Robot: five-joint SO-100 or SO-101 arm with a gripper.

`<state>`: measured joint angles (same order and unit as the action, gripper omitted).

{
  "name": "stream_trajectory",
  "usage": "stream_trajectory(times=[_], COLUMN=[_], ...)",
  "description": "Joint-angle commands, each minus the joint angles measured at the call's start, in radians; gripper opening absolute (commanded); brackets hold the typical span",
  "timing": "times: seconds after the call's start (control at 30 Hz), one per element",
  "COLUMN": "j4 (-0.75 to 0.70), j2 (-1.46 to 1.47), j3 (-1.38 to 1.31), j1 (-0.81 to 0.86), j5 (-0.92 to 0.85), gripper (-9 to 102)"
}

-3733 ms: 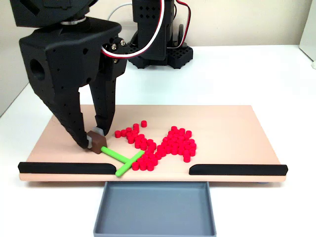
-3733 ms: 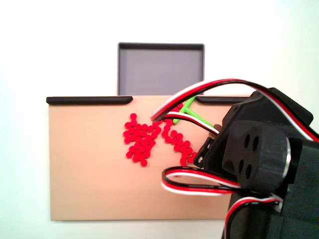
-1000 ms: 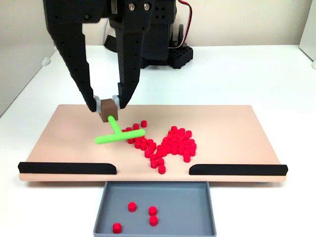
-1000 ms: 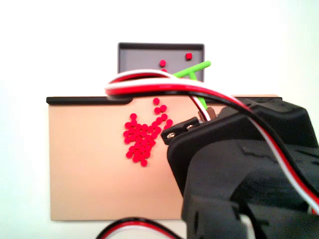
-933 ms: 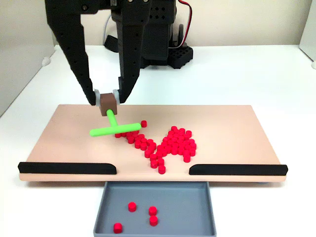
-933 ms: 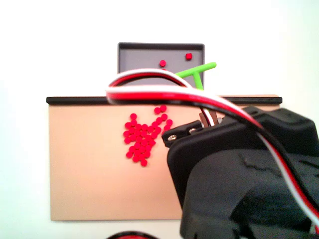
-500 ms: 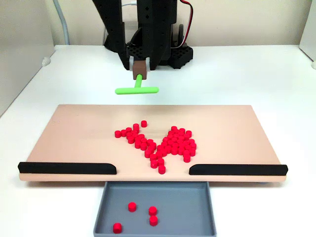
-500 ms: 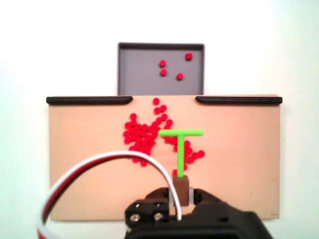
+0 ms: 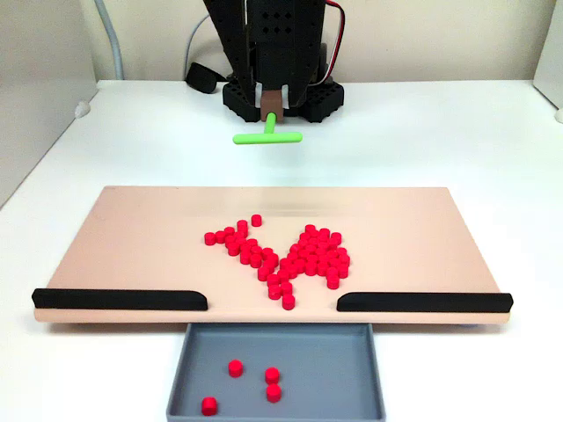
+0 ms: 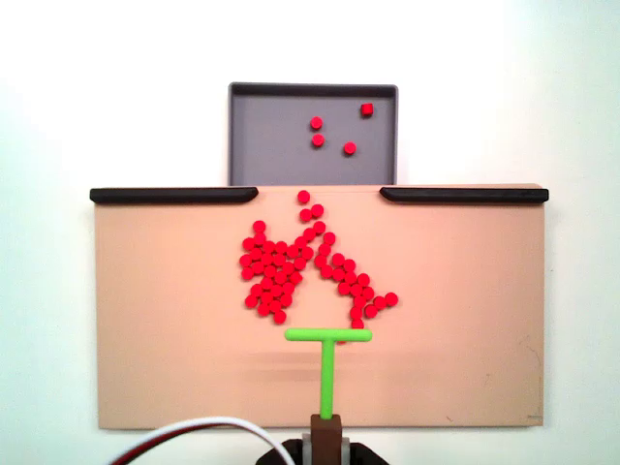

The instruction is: Push granules from right to the grey container

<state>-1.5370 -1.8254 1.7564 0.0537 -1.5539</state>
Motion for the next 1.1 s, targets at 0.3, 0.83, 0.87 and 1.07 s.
stream_trajectory(times=[0.3,0.83,0.87,1.07], j4=[0.005,0.005,0.005,0.002], j2=[-0.005,-0.006,-0.014,-0.032], j3=[-0.005,-0.012,-0.012,-0.006], j1=[-0.011,-0.002,-0.002,-0.002], j5=[0.031,0.043,0.043,0.026], gripper=[0,0,0,0])
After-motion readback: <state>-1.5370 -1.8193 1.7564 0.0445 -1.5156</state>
